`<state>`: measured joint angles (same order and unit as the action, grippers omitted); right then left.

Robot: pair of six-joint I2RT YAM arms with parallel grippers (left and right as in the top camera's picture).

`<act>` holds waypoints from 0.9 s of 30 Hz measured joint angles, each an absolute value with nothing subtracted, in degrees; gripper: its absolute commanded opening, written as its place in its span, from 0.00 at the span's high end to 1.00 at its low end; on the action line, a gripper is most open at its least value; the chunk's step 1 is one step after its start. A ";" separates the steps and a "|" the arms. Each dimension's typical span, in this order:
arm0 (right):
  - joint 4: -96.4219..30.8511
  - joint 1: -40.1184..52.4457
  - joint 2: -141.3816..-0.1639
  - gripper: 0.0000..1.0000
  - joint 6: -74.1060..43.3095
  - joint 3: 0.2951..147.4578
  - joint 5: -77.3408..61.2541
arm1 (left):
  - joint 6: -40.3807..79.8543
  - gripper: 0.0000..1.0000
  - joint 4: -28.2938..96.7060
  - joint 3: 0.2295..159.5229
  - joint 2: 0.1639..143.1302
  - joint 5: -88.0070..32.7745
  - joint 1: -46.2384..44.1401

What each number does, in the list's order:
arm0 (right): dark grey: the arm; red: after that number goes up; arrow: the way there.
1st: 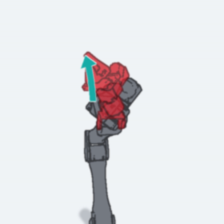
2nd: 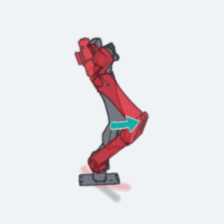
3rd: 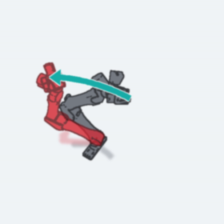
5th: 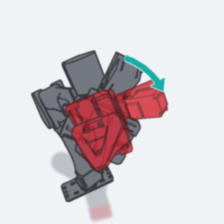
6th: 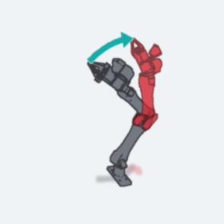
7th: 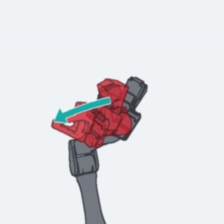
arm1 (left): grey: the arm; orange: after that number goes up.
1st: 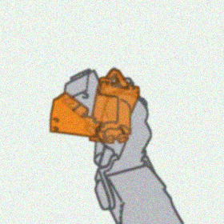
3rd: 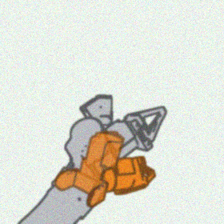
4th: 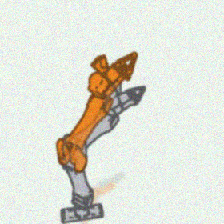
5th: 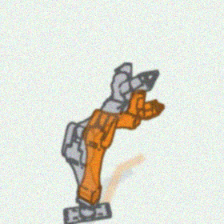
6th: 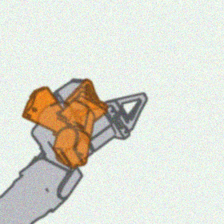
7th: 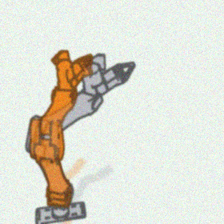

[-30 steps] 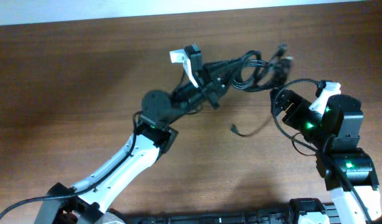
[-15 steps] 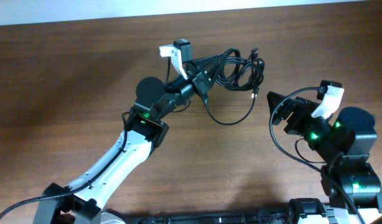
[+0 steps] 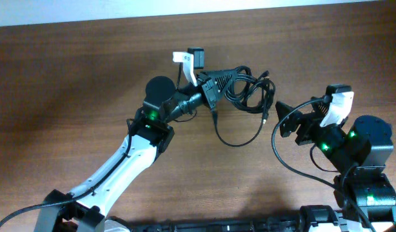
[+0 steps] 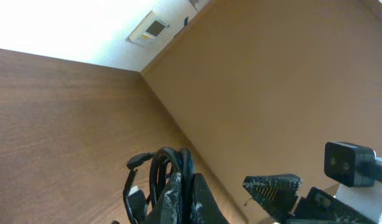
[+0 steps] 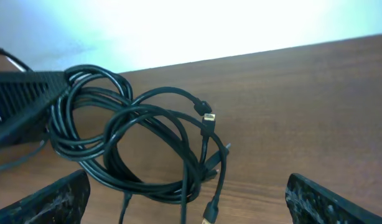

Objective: Untangle cables

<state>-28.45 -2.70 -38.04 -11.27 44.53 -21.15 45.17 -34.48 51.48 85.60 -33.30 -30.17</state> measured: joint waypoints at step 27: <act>-15.22 -2.70 -44.84 0.01 16.78 44.58 -21.71 | 57.32 1.00 -40.36 53.04 85.60 -41.58 -30.02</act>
<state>-15.22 -2.70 -44.84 16.78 44.58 -21.71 57.32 -40.36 53.04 85.60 -41.58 -30.02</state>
